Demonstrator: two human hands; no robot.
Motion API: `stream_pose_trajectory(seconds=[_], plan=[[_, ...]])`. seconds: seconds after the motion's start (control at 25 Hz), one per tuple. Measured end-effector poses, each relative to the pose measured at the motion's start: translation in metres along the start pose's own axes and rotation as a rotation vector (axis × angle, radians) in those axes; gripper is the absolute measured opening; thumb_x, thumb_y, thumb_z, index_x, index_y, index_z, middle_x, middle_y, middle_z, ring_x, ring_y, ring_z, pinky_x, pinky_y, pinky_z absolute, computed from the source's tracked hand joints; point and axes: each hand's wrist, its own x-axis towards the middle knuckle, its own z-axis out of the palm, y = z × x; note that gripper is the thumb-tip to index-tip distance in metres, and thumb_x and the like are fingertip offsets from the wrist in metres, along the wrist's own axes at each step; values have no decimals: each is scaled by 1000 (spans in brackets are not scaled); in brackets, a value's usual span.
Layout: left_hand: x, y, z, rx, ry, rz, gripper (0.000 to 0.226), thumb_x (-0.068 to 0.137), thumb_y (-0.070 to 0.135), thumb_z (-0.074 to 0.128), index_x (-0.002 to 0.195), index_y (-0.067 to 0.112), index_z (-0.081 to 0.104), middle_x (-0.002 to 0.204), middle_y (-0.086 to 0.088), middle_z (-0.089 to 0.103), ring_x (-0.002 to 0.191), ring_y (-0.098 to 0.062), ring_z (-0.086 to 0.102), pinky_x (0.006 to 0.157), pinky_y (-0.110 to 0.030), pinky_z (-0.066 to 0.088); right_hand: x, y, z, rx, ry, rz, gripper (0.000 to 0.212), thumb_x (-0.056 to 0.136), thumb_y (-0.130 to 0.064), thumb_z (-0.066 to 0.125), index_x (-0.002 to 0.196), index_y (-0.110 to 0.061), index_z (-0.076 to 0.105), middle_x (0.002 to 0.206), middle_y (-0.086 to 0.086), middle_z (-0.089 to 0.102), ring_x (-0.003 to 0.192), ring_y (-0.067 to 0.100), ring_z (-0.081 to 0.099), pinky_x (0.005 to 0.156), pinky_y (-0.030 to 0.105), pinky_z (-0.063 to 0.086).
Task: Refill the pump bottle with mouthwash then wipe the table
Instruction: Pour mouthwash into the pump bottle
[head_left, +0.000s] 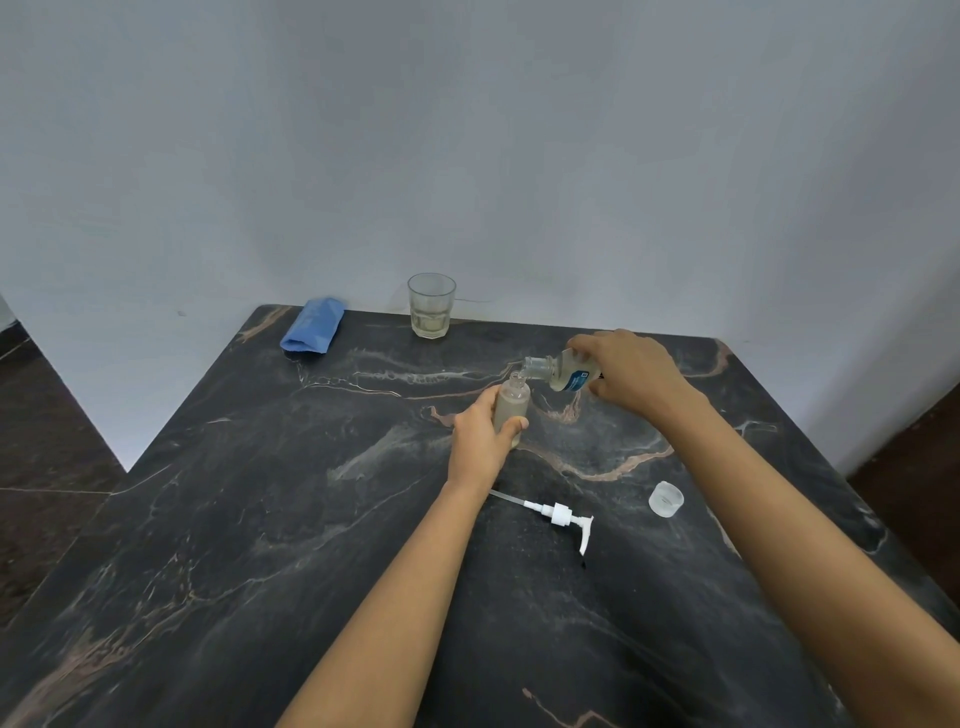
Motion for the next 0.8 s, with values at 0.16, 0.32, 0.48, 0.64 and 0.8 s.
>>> stream_pose_trajectory(seconds=[0.16, 0.32, 0.48, 0.64, 0.8], plan=[[0, 0, 0, 1, 2, 3, 48, 85, 18, 72, 130, 18, 55, 120, -1, 66, 110, -15, 62, 96, -40, 52, 0, 1, 1, -5, 8, -10, 41, 83, -11, 60, 121, -25, 53, 114, 0, 66, 101, 25, 60, 69, 34, 42], [0, 0, 0, 8, 4, 9, 48, 85, 18, 72, 130, 18, 55, 120, -2, 66, 110, -16, 62, 95, -40, 52, 1, 0, -2, -20, 4, -9, 42, 84, -12, 61, 123, -25, 53, 114, 0, 66, 101, 25, 60, 72, 38, 46], [0, 0, 0, 5, -1, 6, 50, 85, 18, 73, 132, 17, 55, 121, -2, 66, 111, -16, 62, 96, -40, 52, 0, 0, -2, -23, 3, -7, 42, 84, -11, 60, 123, -25, 53, 114, 1, 66, 101, 25, 59, 74, 39, 48], [-1, -1, 0, 0, 0, 7, 50, 85, 19, 73, 131, 18, 55, 120, -2, 66, 109, -16, 63, 94, -40, 53, 1, -1, -2, -30, 1, -9, 41, 85, -12, 60, 123, -25, 53, 114, 1, 65, 100, 25, 60, 72, 37, 47], [-1, 0, 0, 4, 1, 4, 47, 85, 19, 72, 129, 17, 55, 118, -3, 67, 106, -17, 63, 92, -41, 54, -1, 0, -1, 7, -13, 5, 41, 85, -12, 60, 123, -25, 53, 116, 1, 65, 103, 25, 60, 76, 39, 49]])
